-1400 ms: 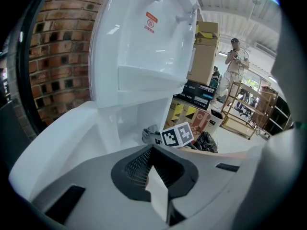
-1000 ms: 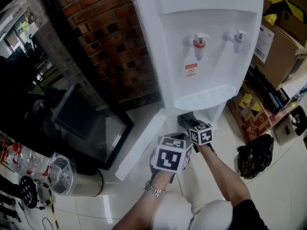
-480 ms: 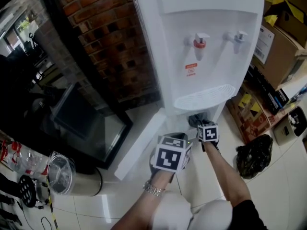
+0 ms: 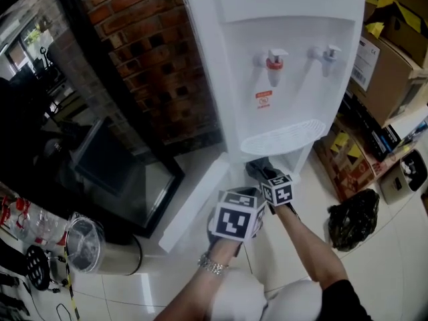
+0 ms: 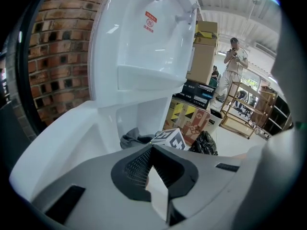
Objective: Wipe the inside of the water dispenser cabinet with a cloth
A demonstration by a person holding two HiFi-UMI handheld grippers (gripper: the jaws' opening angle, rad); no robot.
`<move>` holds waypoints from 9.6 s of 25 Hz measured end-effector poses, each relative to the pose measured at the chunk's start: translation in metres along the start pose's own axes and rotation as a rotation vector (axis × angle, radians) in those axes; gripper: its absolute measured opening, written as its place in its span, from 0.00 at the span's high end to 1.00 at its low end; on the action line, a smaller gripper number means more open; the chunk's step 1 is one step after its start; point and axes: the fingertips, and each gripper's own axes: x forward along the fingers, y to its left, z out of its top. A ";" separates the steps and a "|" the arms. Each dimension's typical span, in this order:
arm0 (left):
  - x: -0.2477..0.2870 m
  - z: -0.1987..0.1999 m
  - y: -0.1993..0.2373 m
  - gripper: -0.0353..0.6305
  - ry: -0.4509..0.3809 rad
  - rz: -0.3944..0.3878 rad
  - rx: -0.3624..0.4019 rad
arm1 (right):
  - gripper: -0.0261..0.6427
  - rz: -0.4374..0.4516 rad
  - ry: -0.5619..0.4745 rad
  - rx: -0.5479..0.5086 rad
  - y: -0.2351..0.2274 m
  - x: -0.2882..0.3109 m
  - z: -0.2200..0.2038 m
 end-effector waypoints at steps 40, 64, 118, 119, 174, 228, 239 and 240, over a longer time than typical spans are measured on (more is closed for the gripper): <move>0.002 -0.003 0.003 0.94 0.007 -0.009 0.010 | 0.93 -0.307 0.064 0.056 -0.106 -0.026 -0.027; 0.001 -0.002 0.003 0.94 0.008 -0.011 0.009 | 0.93 -0.297 0.135 0.029 -0.100 -0.018 -0.047; 0.006 -0.003 -0.002 0.94 0.021 -0.010 0.022 | 0.93 -0.308 0.046 0.079 -0.073 -0.030 -0.028; 0.006 -0.003 -0.001 0.94 0.021 -0.008 0.022 | 0.93 -0.272 0.021 0.048 -0.057 -0.025 -0.019; -0.368 0.416 -0.184 0.94 0.066 0.040 -0.032 | 0.93 -0.230 0.047 0.166 0.167 -0.571 0.529; -0.603 0.457 -0.201 0.94 -0.105 0.043 0.062 | 0.93 -0.184 -0.086 0.158 0.383 -0.715 0.607; -0.602 0.465 -0.207 0.94 -0.121 0.051 0.056 | 0.93 -0.180 -0.082 0.142 0.376 -0.721 0.610; -0.601 0.466 -0.208 0.94 -0.121 0.049 0.057 | 0.93 -0.181 -0.082 0.142 0.374 -0.721 0.610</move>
